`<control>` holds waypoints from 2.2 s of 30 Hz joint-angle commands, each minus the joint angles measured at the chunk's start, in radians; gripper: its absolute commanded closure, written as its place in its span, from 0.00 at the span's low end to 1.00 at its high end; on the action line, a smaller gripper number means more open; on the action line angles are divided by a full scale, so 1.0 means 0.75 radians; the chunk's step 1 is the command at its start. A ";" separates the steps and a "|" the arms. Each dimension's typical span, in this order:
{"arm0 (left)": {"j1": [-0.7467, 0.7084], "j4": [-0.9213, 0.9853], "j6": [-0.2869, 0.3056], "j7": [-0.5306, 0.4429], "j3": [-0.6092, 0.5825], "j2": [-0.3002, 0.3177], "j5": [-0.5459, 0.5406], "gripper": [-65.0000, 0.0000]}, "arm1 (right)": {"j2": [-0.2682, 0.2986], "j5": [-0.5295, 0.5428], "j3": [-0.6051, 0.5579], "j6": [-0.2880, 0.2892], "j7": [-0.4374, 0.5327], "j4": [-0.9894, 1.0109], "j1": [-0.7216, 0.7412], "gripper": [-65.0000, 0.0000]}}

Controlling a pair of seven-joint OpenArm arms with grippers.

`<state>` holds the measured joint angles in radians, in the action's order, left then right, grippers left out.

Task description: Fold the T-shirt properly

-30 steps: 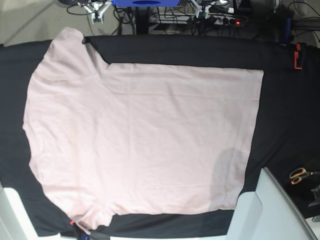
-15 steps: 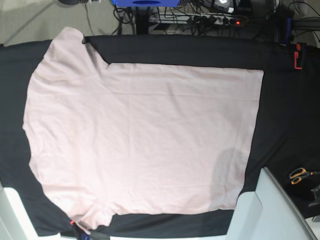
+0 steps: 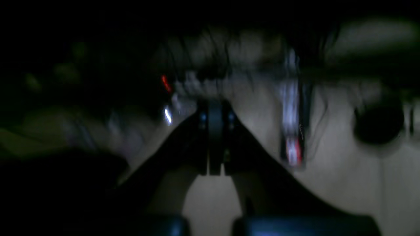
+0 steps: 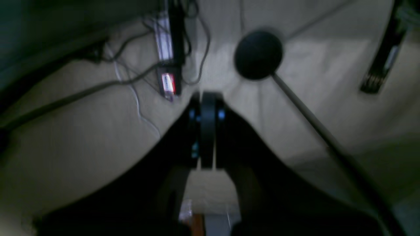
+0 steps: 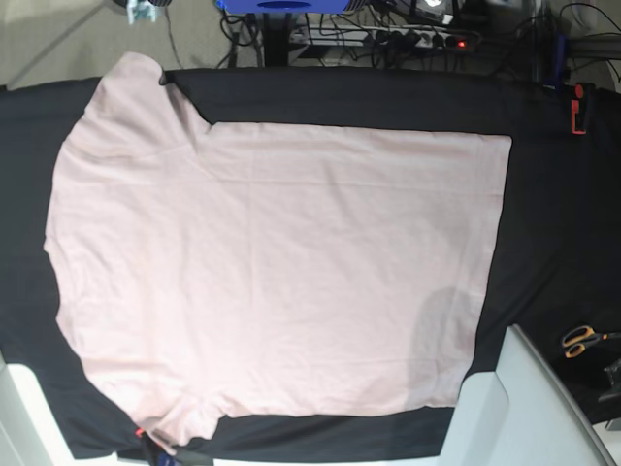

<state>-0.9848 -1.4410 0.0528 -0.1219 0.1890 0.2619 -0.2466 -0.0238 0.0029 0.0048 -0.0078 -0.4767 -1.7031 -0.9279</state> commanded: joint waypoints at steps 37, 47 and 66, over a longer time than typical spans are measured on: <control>0.475 -0.371 0.788 0.896 0.923 -0.043 -0.339 0.85 | 0.084 0.842 1.075 0.941 -0.515 0.396 0.753 0.31; 0.477 -0.371 0.788 0.896 0.923 -0.045 -0.341 0.85 | 0.070 0.842 0.940 0.941 -0.513 0.412 0.696 0.50; 0.586 -0.142 0.790 0.896 0.915 -0.121 -0.345 0.66 | 0.080 0.840 0.932 0.941 -0.523 0.564 0.753 0.96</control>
<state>-0.5354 -1.5314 0.6376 0.5709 0.8688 0.1555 -0.4892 0.0303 0.6556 0.7029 0.7048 -0.8516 -1.2804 -0.3599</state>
